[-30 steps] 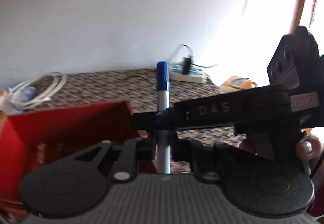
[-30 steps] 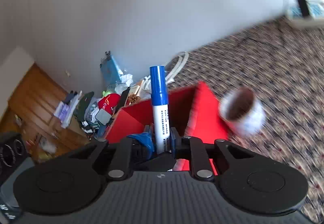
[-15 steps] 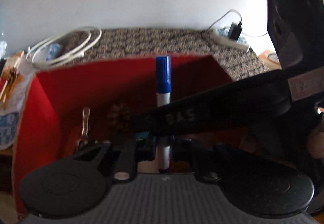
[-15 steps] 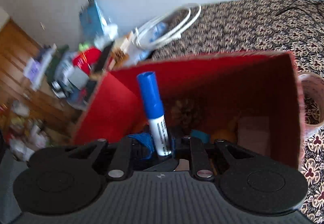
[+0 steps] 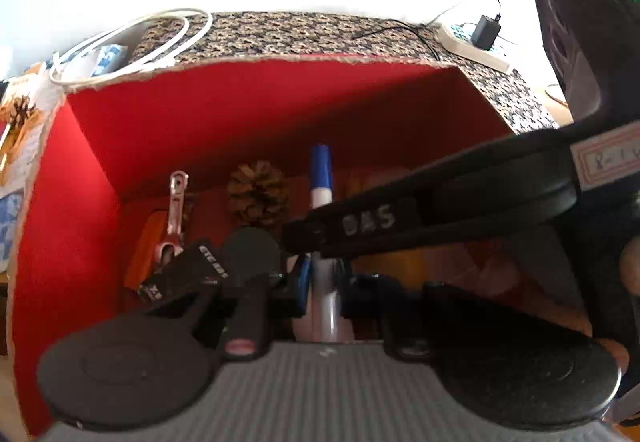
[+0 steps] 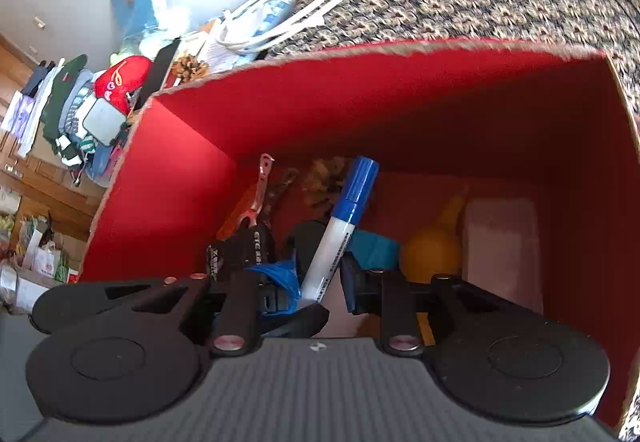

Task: Organize rigid objects
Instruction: 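Lower the marker into the box and open the right tool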

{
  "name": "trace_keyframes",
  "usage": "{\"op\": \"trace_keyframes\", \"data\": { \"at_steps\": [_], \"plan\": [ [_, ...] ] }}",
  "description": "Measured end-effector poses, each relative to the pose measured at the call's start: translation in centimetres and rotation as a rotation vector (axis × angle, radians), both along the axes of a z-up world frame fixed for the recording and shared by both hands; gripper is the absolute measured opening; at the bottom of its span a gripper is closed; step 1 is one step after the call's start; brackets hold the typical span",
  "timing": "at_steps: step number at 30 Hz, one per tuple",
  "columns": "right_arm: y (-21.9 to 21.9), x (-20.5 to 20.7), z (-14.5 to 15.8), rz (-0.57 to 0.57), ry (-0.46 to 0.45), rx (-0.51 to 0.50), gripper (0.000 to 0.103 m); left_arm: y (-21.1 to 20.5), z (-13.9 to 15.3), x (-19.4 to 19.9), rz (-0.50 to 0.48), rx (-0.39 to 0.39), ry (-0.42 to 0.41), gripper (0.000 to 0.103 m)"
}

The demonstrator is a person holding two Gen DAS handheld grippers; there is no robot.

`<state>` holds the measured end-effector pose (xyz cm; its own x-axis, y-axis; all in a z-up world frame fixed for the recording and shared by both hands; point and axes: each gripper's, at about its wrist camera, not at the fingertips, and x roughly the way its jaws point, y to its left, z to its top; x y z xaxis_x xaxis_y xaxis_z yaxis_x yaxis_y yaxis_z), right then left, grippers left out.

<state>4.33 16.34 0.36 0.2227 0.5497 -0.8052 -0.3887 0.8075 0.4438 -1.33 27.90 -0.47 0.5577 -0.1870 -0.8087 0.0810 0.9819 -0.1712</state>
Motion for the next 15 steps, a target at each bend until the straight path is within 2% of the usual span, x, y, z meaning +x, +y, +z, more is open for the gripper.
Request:
{"op": "trace_keyframes", "data": {
  "at_steps": [3, 9, 15],
  "plan": [
    [-0.8, 0.3, -0.3, -0.064, 0.025, 0.026, 0.007, 0.3, 0.1, -0.2, 0.012, -0.020, -0.004, 0.010],
    [-2.9, 0.9, -0.9, -0.172, 0.092, 0.145, 0.008, -0.1, 0.2, 0.0, 0.016, 0.009, -0.004, 0.010],
    [-2.7, 0.4, -0.5, -0.148, 0.065, 0.137, 0.008, -0.3, 0.0, 0.1, 0.032, 0.033, 0.000, 0.010]
  ]
}}
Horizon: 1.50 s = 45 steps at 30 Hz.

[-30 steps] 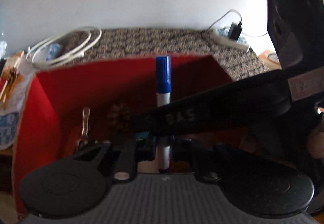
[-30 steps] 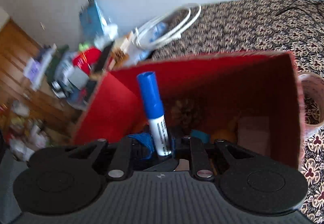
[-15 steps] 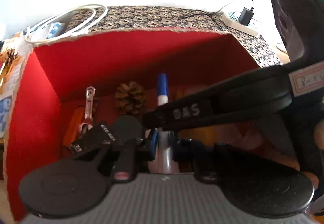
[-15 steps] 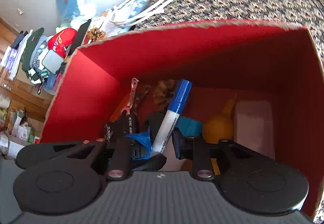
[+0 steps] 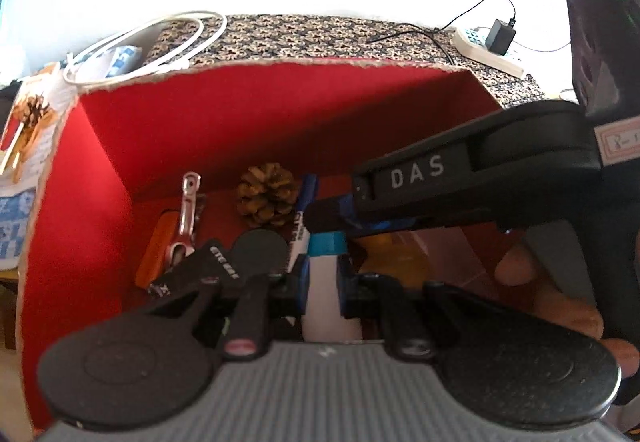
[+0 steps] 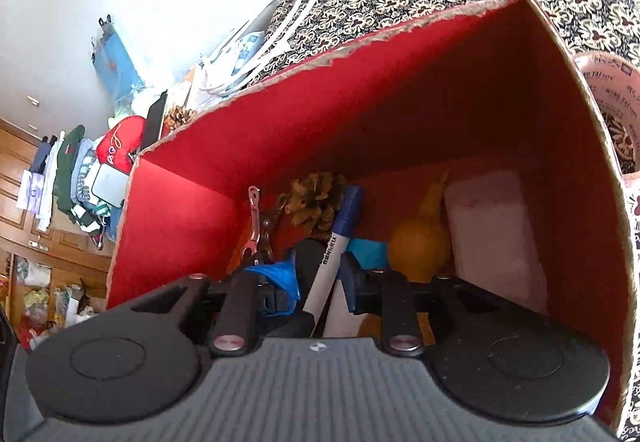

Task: Organize rigid objects
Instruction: 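Lower the marker into the box and open the right tool, then withdraw the right tool from the box toward the white tape roll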

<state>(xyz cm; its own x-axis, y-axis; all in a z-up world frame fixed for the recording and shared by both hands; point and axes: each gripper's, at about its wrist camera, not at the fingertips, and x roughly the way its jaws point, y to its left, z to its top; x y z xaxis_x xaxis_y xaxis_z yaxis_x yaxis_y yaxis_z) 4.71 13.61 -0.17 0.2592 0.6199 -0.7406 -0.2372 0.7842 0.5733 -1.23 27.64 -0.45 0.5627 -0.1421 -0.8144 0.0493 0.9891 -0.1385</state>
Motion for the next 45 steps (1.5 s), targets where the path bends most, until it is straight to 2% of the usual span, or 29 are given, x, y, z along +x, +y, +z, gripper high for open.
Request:
{"op": "trace_keyframes", "data": {
  "at_steps": [4, 6, 8, 10, 16, 35, 39, 42, 45],
  "plan": [
    [-0.2, 0.0, 0.0, 0.003, -0.021, -0.007, 0.008, 0.1, -0.1, 0.2, 0.009, 0.019, 0.003, 0.011],
    [-0.1, 0.0, 0.0, 0.001, -0.030, -0.009, 0.008, 0.1, -0.1, 0.2, 0.020, 0.030, 0.000, 0.017],
    [0.0, -0.1, 0.1, -0.001, -0.040, -0.014, 0.008, 0.1, 0.1, 0.1, 0.032, 0.039, -0.012, 0.040],
    [0.1, -0.1, 0.1, 0.000, -0.049, -0.021, 0.008, 0.1, 0.3, 0.1, 0.040, 0.048, -0.024, 0.047],
    [0.1, -0.4, 0.3, -0.017, -0.080, -0.028, 0.008, -0.1, 0.3, -0.1, 0.052, 0.084, -0.034, 0.047],
    [0.3, -1.6, 1.0, -0.063, -0.206, -0.060, 0.007, -0.2, 0.1, 0.0, 0.045, 0.109, -0.054, 0.048],
    [-0.1, -1.9, 1.2, -0.110, -0.223, -0.049, 0.007, 0.0, 0.2, -0.2, 0.036, 0.102, -0.071, 0.048],
    [-0.8, -2.6, 1.9, -0.134, -0.261, -0.021, 0.008, 0.1, 1.1, -1.0, 0.033, 0.097, -0.115, 0.048],
    [-3.0, -3.5, 3.3, -0.147, -0.274, 0.096, 0.007, -0.4, 2.9, -2.1, 0.037, 0.115, -0.184, 0.048]
  ]
}}
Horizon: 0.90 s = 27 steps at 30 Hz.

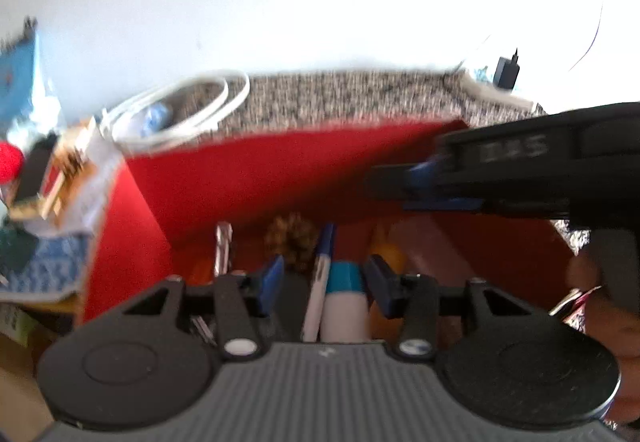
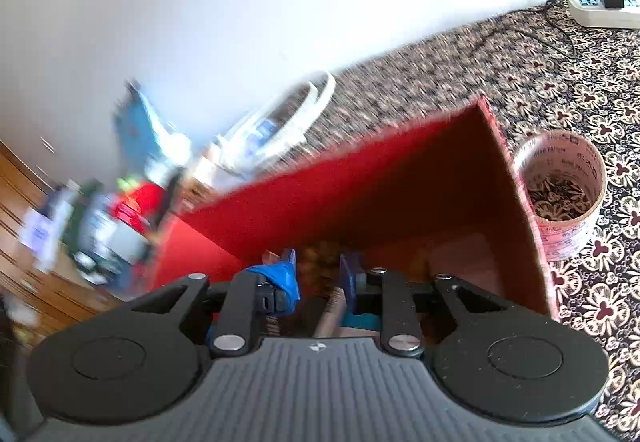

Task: Organize rigid objects
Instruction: 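Withdraw the right tool from the box toward the white tape roll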

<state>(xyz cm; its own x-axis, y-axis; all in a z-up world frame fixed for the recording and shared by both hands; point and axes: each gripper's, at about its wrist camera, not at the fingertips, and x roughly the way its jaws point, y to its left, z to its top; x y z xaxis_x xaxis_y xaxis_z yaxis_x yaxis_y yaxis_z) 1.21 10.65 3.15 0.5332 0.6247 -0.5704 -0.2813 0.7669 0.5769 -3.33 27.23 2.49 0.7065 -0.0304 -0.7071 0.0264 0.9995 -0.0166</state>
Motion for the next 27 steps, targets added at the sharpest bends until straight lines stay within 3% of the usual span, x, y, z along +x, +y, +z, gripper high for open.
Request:
{"op": "trace_keyframes", "data": {
  "at_steps": [7, 11, 15, 21, 27],
  "plan": [
    [-7.3, -1.2, 2.9, -0.090, -0.109, 0.083, 0.007, -2.9, 2.8, -1.7, -0.054, -0.047, -0.078, 0.045],
    [-11.6, -0.4, 2.1, -0.172, -0.100, 0.057, 0.008, -5.7, 3.0, -1.6, -0.086, -0.076, -0.089, 0.045],
    [-14.3, 1.4, -0.3, -0.230, -0.035, -0.008, 0.008, -8.6, 2.2, -0.9, -0.118, -0.112, -0.072, 0.045],
    [-14.8, 4.2, -4.0, -0.202, 0.047, -0.109, 0.008, -12.1, 1.9, -1.0, -0.139, -0.086, -0.060, 0.045],
    [-12.9, 7.4, -5.4, -0.132, 0.060, -0.156, 0.008, -13.5, 2.1, -1.6, -0.104, -0.072, -0.046, 0.049]
  ]
}}
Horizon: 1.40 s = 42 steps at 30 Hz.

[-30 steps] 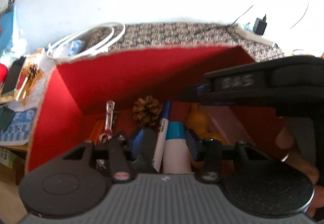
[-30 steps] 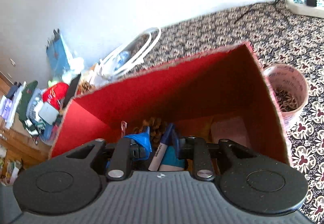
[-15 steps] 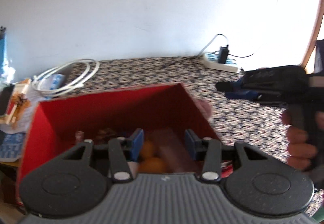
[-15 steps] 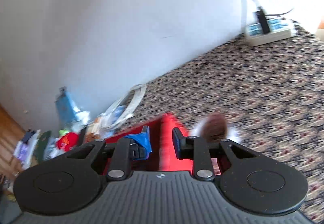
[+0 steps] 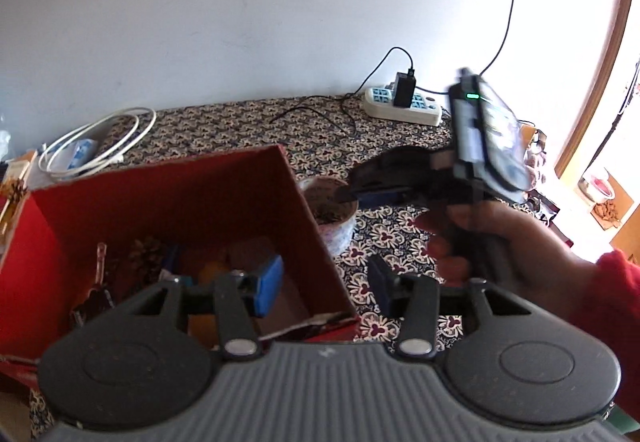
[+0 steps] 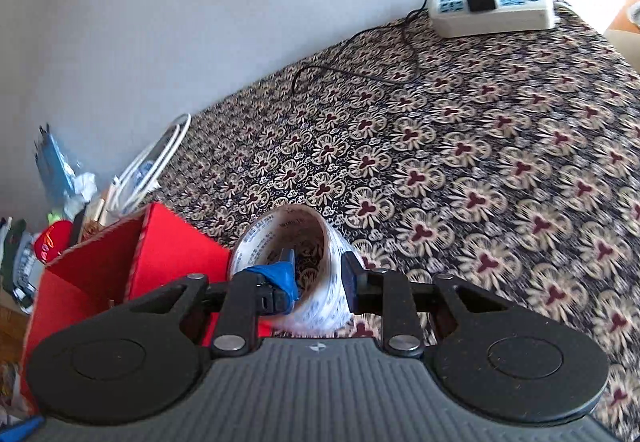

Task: Organize rigid objects
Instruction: 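Withdraw the right tool from the box toward the white tape roll, then grasp the white tape roll by its rim with the right tool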

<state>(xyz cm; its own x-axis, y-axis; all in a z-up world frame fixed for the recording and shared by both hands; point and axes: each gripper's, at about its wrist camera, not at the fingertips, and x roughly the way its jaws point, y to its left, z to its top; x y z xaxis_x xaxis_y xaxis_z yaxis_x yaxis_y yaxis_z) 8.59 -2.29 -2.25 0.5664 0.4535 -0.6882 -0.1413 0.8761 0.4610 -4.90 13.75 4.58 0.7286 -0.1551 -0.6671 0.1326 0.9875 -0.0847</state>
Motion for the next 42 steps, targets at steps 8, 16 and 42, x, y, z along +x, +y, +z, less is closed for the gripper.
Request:
{"op": "trace_keyframes", "data": {
  "at_steps": [8, 16, 42],
  "plan": [
    [2.1, 3.9, -3.0, 0.042, 0.042, -0.124, 0.006, -0.4, 0.0, -0.9, 0.053, 0.010, 0.012, 0.051],
    [-1.0, 1.4, -3.5, 0.198, 0.080, -0.097, 0.000, -2.7, 0.3, -1.1, -0.014, -0.006, 0.012, 0.051],
    [-14.7, -6.9, -4.3, 0.107, 0.013, 0.087, 0.006, -13.0, -7.7, 5.0, -0.076, 0.214, 0.112, 0.047]
  ]
}}
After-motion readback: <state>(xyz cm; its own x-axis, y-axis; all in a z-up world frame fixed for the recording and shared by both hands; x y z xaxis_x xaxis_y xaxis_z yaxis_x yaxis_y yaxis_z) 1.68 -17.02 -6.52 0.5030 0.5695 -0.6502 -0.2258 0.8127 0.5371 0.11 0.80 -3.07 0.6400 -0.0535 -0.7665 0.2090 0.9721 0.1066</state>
